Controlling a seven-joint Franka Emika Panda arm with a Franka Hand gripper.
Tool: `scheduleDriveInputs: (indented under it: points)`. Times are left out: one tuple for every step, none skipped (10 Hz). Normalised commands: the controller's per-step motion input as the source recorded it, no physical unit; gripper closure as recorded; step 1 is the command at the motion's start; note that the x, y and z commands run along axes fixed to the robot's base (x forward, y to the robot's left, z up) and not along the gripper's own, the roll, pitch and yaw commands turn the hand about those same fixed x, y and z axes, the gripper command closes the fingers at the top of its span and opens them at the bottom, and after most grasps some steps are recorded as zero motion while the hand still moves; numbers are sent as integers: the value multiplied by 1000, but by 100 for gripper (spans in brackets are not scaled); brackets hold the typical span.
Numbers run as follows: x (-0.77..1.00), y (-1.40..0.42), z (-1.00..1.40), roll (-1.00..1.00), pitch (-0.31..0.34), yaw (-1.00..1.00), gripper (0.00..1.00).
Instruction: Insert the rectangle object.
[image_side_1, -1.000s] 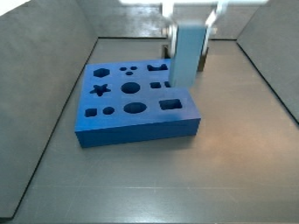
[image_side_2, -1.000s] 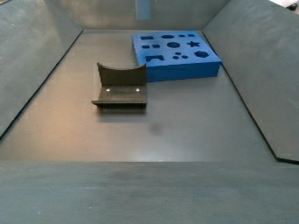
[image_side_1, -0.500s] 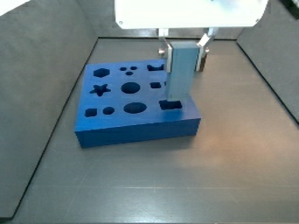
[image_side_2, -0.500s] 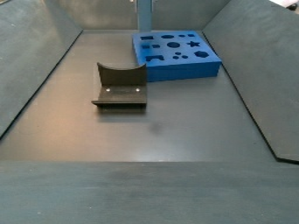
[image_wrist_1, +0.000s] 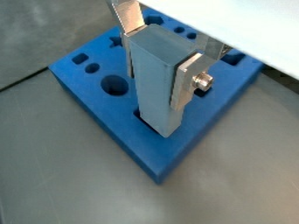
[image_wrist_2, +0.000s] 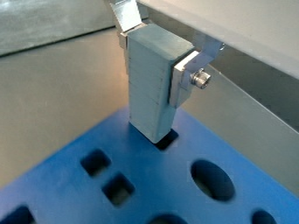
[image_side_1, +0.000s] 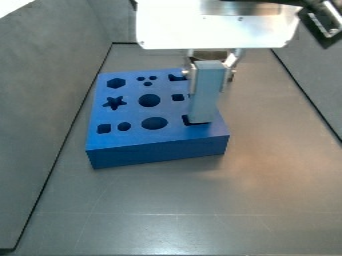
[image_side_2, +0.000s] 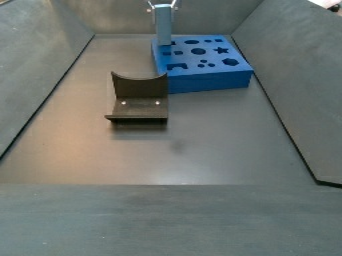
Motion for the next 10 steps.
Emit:
scheduleDriveInputs:
  points:
    - [-489,0,-146,0,0,43,100]
    - [-131,-211,-337,-46,0,17,100]
    - [74,-383,-471,0,14,17,100]
    - [411,-280,-537,59,83,0,100]
    - [343,0,-560,191,84,0,100]
    - [283,34,-474,227,100,0,100]
    - [360,0,-534,196,97,0,100]
    - [240,-11,-549,70,39,0,100]
    - [9,74,-114,-157,0,-103,100]
    - [0,0,0,0,0,0,100]
